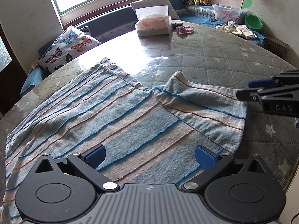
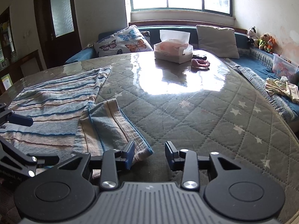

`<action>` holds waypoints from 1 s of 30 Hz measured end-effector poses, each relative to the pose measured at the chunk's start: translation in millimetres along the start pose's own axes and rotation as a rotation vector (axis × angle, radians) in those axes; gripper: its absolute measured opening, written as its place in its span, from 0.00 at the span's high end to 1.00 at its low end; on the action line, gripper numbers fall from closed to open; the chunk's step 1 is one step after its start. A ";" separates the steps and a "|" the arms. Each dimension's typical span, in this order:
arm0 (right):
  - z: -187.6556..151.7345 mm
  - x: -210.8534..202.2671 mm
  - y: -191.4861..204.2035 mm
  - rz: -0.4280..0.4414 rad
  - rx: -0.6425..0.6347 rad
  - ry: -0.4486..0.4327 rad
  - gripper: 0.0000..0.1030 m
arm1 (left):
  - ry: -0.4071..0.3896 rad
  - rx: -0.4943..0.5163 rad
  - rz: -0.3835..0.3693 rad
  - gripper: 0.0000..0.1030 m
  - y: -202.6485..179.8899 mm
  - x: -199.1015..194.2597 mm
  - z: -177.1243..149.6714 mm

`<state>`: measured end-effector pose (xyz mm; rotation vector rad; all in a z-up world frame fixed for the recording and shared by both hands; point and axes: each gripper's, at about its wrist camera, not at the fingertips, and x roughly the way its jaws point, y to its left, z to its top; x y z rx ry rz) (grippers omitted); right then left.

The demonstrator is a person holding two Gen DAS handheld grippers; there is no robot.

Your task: Fold clothes

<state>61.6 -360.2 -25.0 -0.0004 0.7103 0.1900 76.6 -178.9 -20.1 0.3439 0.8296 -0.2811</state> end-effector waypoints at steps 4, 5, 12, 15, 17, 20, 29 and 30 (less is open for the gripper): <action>-0.6 -0.5 -2.1 0.002 0.013 0.004 0.65 | 0.001 -0.002 -0.006 0.00 0.5 0.4 -0.4; -0.6 -0.3 -1.4 0.004 0.013 0.006 0.65 | 0.002 -0.001 -0.008 0.00 0.2 0.8 -0.8; -2.6 -1.6 3.0 0.028 0.028 0.018 0.85 | 0.009 -0.006 -0.025 0.00 0.4 5.1 -2.6; -1.4 -5.6 4.6 0.048 0.053 0.016 0.92 | 0.003 -0.010 -0.026 0.00 3.2 3.5 -5.0; 2.8 -14.6 7.3 0.076 0.068 -0.008 0.93 | -0.001 -0.012 -0.027 0.00 5.1 2.4 -6.6; 12.7 -27.9 17.1 0.129 0.062 -0.043 0.95 | -0.008 -0.028 -0.023 0.00 12.1 -1.0 -10.4; 35.4 -48.2 86.3 0.308 -0.063 -0.086 0.96 | -0.038 -0.113 0.024 0.00 53.7 -22.0 -33.3; 35.5 -47.3 95.0 0.327 -0.080 -0.081 0.96 | -0.038 -0.122 0.030 0.00 58.9 -23.7 -37.2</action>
